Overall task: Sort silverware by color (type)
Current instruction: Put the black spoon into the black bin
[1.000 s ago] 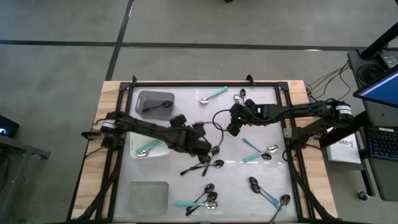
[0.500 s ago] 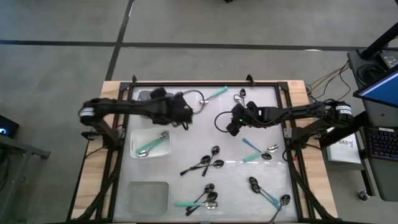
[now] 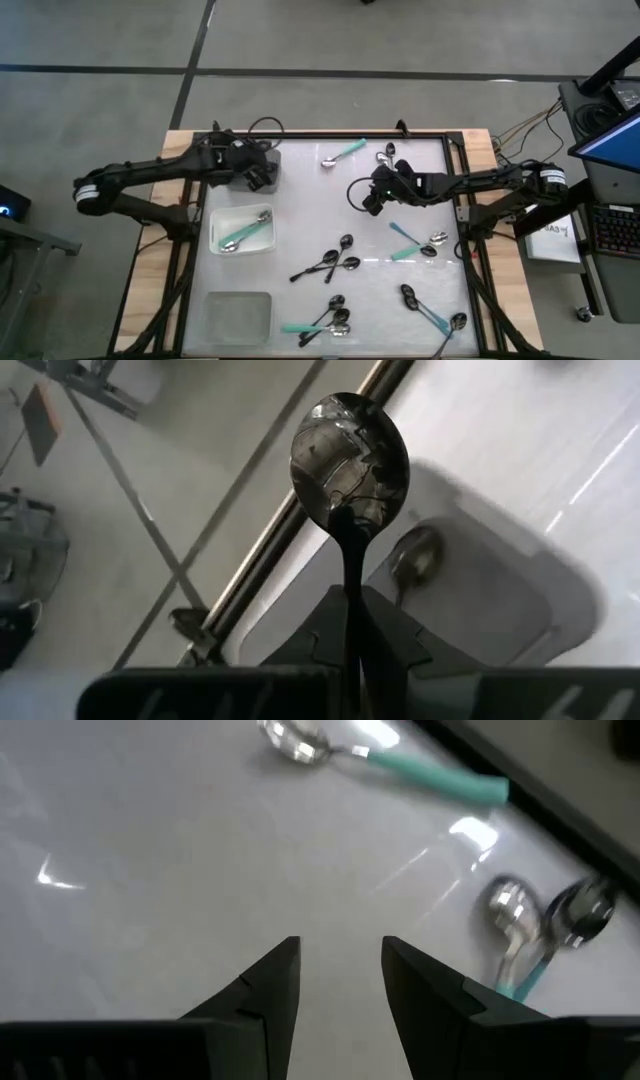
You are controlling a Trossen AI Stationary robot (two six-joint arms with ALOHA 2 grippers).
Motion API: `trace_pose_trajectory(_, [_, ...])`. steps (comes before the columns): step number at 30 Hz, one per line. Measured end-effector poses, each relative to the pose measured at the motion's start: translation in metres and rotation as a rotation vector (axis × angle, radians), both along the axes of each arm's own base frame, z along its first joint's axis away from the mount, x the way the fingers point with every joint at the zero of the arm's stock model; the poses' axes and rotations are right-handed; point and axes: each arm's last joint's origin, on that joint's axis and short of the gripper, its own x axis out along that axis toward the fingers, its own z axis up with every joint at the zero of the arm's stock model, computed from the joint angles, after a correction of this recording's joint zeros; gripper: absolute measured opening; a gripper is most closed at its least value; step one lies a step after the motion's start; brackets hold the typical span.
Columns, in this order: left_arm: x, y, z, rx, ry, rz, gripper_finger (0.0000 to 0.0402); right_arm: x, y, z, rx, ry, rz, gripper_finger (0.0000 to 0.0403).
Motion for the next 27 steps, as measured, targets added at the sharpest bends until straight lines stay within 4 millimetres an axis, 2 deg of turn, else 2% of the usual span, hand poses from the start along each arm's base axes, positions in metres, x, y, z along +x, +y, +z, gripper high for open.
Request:
trace_pose_trajectory(5, [-0.011,0.014,-0.021,-0.072,0.01,-0.048,0.0,0.003,-0.01,0.006,-0.06,-0.05,-0.003,0.0134])
trace_pose_trajectory(13, [-0.01,0.027,-0.049,-0.152,0.009,-0.197,0.0,0.002,-0.019,0.007,-0.09,-0.04,-0.005,0.0134])
trace_pose_trajectory(22, [-0.003,0.035,-0.053,-0.16,0.045,-0.222,0.0013,0.002,-0.019,0.007,-0.129,0.003,0.045,0.0134])
trace_pose_trajectory(27, [-0.002,0.038,-0.049,-0.108,0.053,-0.14,0.0036,0.002,-0.019,0.007,-0.153,0.032,0.079,0.0134])
